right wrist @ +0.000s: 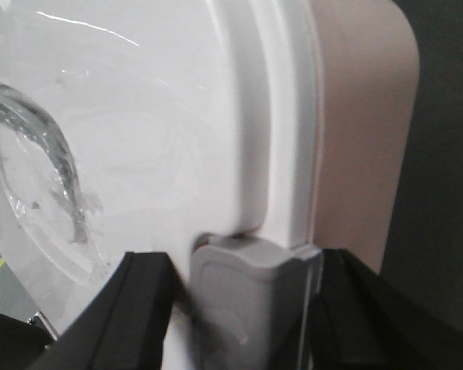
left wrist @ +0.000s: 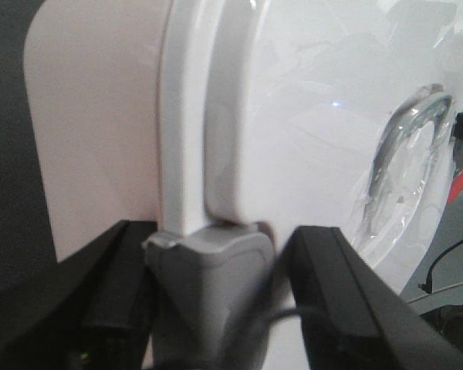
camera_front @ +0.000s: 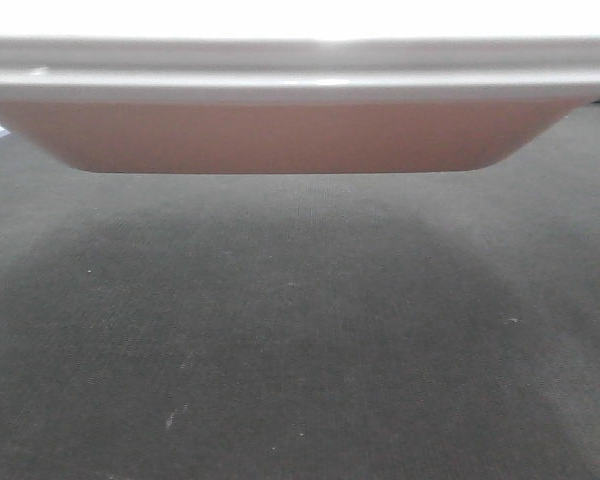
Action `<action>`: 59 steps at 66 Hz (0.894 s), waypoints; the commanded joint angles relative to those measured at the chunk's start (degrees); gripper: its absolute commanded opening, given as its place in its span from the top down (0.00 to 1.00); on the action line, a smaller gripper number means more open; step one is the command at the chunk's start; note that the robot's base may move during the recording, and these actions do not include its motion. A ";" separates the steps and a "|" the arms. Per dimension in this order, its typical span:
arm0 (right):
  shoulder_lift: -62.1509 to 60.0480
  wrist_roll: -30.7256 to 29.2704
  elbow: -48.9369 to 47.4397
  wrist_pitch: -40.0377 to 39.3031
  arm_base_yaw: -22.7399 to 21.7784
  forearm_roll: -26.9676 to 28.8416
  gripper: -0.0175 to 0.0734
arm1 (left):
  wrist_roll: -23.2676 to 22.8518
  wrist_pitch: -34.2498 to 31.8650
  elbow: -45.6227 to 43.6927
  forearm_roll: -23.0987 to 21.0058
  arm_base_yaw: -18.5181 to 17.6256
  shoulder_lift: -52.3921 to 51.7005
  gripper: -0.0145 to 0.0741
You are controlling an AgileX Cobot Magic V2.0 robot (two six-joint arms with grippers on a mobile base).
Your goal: Grab white bin and place on right shelf
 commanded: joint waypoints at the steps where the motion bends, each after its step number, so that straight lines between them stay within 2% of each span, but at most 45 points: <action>1: -0.94 -0.37 -1.58 2.76 0.59 11.53 0.35 | 0.59 6.87 -1.61 -9.29 -0.90 -1.26 0.56; 59: -0.94 -0.37 -1.58 2.76 0.59 11.53 0.35 | 0.59 6.87 -1.61 -9.29 -0.90 -1.26 0.56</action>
